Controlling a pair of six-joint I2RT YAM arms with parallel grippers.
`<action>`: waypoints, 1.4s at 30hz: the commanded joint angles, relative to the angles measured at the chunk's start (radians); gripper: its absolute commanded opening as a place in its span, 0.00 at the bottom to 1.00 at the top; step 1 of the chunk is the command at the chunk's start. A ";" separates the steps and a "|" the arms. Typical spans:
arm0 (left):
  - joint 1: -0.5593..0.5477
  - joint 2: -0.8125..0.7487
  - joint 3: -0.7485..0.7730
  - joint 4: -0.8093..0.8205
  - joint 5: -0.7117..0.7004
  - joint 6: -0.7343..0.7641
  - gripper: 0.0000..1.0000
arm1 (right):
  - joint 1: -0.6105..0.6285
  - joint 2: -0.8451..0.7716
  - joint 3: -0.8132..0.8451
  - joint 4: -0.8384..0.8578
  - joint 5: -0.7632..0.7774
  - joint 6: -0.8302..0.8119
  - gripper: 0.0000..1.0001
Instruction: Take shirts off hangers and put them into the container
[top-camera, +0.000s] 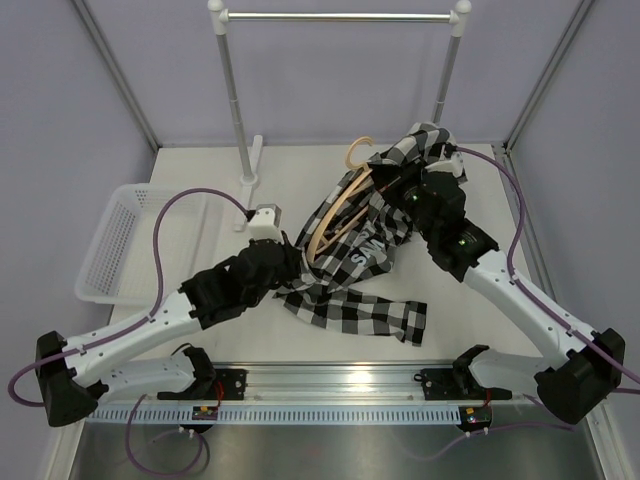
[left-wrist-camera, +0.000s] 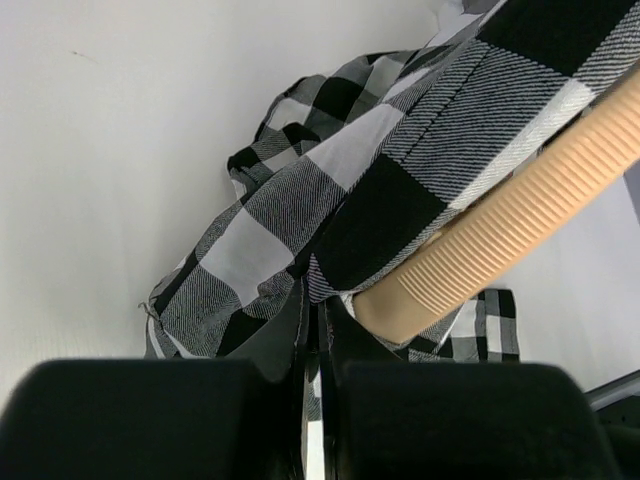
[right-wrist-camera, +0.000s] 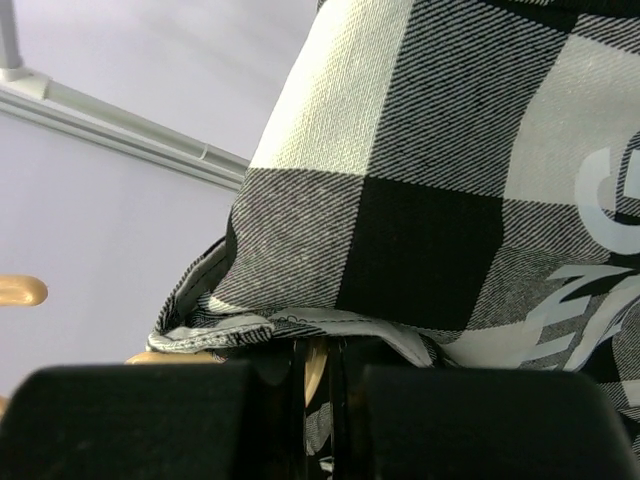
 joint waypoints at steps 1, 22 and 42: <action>0.014 -0.049 -0.036 0.011 -0.079 0.000 0.00 | -0.033 -0.092 0.038 0.125 -0.001 0.048 0.00; 0.014 -0.065 -0.107 0.149 0.004 -0.004 0.17 | -0.038 -0.118 0.013 0.125 -0.092 0.091 0.00; 0.060 -0.159 0.113 0.094 0.361 0.320 0.95 | -0.035 -0.053 -0.179 0.154 -0.271 0.126 0.00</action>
